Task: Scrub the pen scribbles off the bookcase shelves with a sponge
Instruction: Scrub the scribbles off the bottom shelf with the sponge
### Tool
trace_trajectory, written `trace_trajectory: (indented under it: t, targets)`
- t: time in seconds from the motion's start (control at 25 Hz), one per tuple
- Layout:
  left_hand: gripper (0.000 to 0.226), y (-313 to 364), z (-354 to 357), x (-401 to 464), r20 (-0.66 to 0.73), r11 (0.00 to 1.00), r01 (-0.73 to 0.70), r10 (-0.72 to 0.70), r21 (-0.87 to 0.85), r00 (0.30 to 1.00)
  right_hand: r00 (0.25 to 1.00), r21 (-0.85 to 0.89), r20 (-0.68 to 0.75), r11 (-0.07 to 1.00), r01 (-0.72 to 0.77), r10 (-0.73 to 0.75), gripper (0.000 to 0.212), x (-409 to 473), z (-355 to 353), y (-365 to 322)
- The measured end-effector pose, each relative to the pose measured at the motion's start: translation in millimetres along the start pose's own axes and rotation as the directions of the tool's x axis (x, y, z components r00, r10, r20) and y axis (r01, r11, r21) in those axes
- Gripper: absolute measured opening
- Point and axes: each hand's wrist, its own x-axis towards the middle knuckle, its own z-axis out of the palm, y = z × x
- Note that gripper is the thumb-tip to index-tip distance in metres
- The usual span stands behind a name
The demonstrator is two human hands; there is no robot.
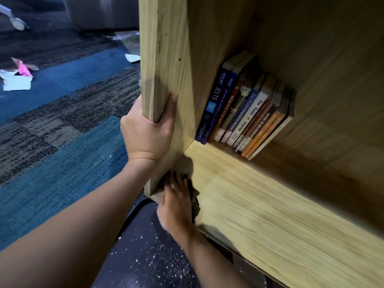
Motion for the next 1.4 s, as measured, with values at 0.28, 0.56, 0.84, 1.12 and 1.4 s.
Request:
trace_trajectory:
  t: [0.28, 0.56, 0.84, 1.12, 1.4]
  targets:
    - [0.042, 3, -2, -2, 0.005, 1.000, 0.000, 0.000, -0.005, 1.000, 0.987, -0.073, 0.157, 0.996, 0.045, -0.033, 0.050, 8, -38, 87]
    - [0.041, 4, -4, -2, 0.023, 1.000, 0.006, -0.007, 0.026, 1.000, 0.985, -0.055, 0.012, 0.984, 0.170, -0.170, 0.050, -38, 1, 1]
    - [0.047, 4, -3, -2, 0.036, 0.998, 0.010, -0.013, 0.062, 0.999, 0.988, -0.435, 0.127, 0.890, 0.140, -0.093, 0.052, -153, -56, 154]
    - [0.048, 6, -3, -3, 0.029, 0.997, 0.054, -0.056, 0.057, 0.998, 0.999, -0.164, 0.015, 0.985, 0.046, -0.044, 0.061, -89, -20, 52]
    - [0.039, 4, -3, -2, 0.023, 0.999, 0.050, -0.050, 0.004, 0.998, 0.984, -0.184, 0.170, 0.983, -0.017, 0.049, 0.057, -17, -53, 100]
